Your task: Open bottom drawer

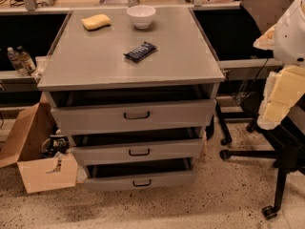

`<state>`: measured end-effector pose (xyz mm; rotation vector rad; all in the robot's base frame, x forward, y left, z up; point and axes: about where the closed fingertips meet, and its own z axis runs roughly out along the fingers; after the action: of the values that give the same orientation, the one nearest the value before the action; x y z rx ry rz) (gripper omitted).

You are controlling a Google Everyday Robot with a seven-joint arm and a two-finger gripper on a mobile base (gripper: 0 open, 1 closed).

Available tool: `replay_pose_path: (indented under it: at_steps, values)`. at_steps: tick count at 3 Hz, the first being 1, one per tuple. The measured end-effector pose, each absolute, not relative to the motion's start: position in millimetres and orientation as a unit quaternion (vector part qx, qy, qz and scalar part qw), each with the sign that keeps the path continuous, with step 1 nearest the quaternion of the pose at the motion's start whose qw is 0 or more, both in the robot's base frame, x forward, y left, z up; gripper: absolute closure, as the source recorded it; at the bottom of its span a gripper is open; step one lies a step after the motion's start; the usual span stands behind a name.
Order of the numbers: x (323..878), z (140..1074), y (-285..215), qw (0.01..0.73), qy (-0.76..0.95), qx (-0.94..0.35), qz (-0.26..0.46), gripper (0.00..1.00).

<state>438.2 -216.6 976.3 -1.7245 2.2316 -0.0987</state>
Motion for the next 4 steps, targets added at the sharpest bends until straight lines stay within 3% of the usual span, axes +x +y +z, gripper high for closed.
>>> replay_pose_path:
  at_steps: [2,4]
  values:
    - [428,942,-203,0.144,0.773,-0.618,-0.009,0.00]
    - [397,826,-130,0.159,0.736,-0.656,0.048,0.00]
